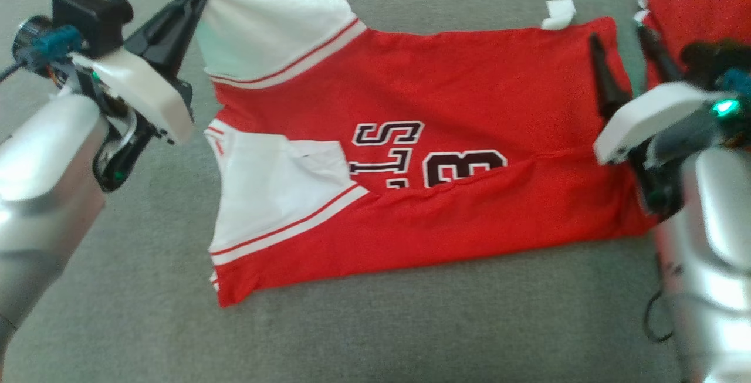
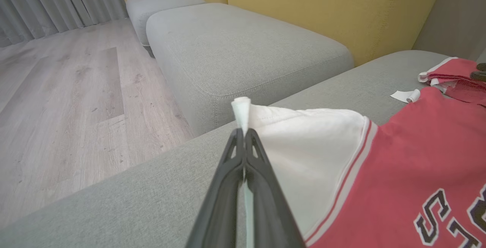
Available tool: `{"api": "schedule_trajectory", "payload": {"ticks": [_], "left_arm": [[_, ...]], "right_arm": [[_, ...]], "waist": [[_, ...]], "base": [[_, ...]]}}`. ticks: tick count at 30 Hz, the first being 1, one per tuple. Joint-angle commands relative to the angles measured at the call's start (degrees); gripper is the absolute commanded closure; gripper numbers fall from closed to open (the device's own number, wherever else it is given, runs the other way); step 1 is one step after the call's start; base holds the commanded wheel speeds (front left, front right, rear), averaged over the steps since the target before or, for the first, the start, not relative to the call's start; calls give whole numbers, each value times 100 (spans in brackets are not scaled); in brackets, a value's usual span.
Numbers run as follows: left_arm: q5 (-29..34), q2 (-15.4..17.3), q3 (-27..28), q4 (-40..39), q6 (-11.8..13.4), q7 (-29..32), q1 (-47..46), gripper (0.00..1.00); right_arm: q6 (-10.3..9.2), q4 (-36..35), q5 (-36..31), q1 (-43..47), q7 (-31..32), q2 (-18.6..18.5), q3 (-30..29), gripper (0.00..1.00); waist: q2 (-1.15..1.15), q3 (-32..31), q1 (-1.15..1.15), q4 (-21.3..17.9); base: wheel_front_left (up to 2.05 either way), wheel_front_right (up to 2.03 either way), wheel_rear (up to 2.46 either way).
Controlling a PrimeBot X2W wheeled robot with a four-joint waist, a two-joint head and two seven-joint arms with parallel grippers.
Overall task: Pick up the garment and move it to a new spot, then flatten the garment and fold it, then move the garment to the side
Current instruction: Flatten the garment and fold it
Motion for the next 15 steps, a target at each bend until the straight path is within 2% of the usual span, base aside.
{"api": "schedule_trajectory", "payload": {"ticks": [1, 11, 15], "left_arm": [[34, 282, 197, -242, 22, -81, -142, 100], [108, 275, 86, -891, 155, -34, -50, 100], [126, 298, 65, -1099, 183, 22, -81, 100]], "right_arm": [[-4, 111, -27, -419, 177, -199, 85, 0], [-4, 1475, -232, -1275, 648, -749, -13, 0], [-4, 1942, -234, -1529, 732, -857, 47, 0]], "waist": [[0, -42, 0, 179], [0, 182, 0, 448], [0, 303, 0, 508]], "base": [[0, 0, 0], [0, 0, 0], [0, 0, 0]]}}
